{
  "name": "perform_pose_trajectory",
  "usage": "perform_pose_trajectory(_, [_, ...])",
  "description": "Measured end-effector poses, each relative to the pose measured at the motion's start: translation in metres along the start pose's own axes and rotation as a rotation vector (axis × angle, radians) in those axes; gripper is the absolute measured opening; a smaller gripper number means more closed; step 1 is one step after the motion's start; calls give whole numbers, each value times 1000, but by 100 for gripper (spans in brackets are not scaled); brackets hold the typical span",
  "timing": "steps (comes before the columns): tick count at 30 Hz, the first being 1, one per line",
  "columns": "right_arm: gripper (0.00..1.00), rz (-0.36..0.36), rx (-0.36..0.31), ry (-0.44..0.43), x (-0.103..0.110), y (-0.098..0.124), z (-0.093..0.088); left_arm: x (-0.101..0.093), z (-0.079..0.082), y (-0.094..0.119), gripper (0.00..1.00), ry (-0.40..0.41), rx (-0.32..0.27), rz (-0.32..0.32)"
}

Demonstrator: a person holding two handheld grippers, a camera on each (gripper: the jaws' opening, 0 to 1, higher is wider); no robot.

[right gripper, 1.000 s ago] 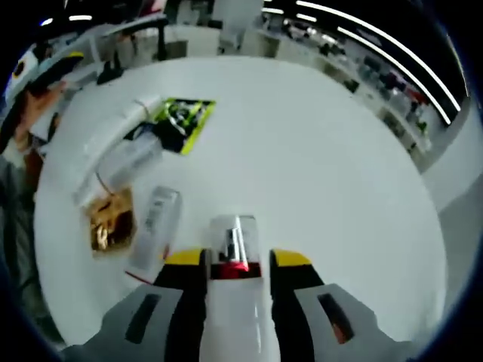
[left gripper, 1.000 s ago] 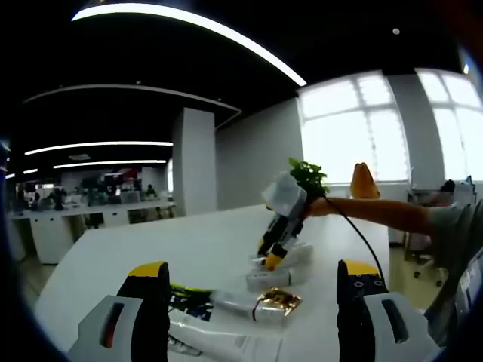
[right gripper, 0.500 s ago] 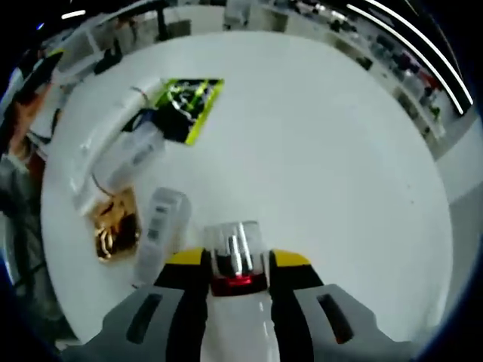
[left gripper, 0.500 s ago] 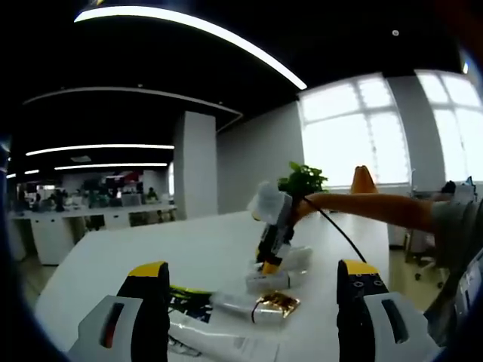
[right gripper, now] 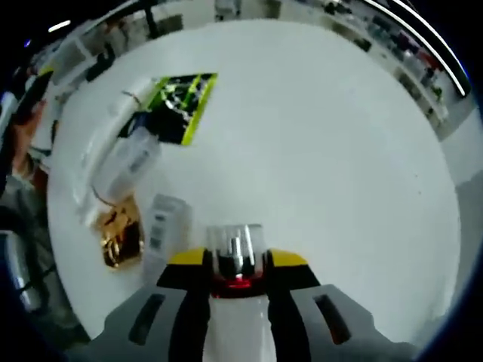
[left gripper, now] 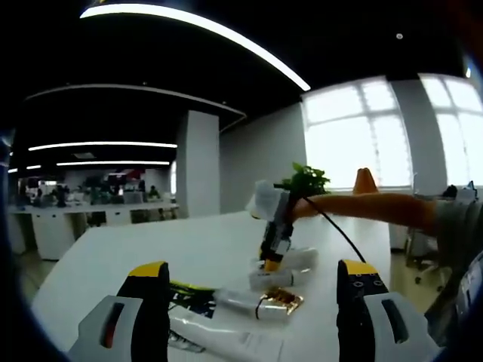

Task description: Arrange the skincare products in the storage area until every visible bottle or jar stands upright without overlapping.

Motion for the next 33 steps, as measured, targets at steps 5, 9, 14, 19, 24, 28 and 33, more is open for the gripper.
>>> perform_pose_trajectory(5, [26,-40,-60,25,11,9,4,5,-1,4,93,7,-2,22])
perform_pose_trajectory(9, [25,-64,-177,33,17,31,7,6,-2,6,93,4,1,33])
perform_pose_trajectory(14, [25,-102,-334,14,18,57,4,5,-1,6,93,2,-1,32])
perform_pose_trajectory(19, [25,-141,-542,-50,13,81,-8,2,3,0,93,-2,0,29])
perform_pose_trajectory(24, [25,-185,-693,-96,11,82,-26,2,13,-13,92,-16,-17,34])
perform_pose_trajectory(28, [25,-200,-760,-134,8,82,-36,1,23,-29,90,-48,-23,44])
perform_pose_trajectory(33, [25,-213,-847,-209,1,82,-48,-4,35,-53,90,-96,-17,34])
Point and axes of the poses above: the point that each gripper's makers call its tool centre point, and the gripper's own axes: y roughly backward along the fingers, x roughly to its left, z roughly out of its top, the point moved 9 cm from there along y, roughly backward along the fingers, and after that the axes turned 10 degrees about x, right-handed, at the moved point
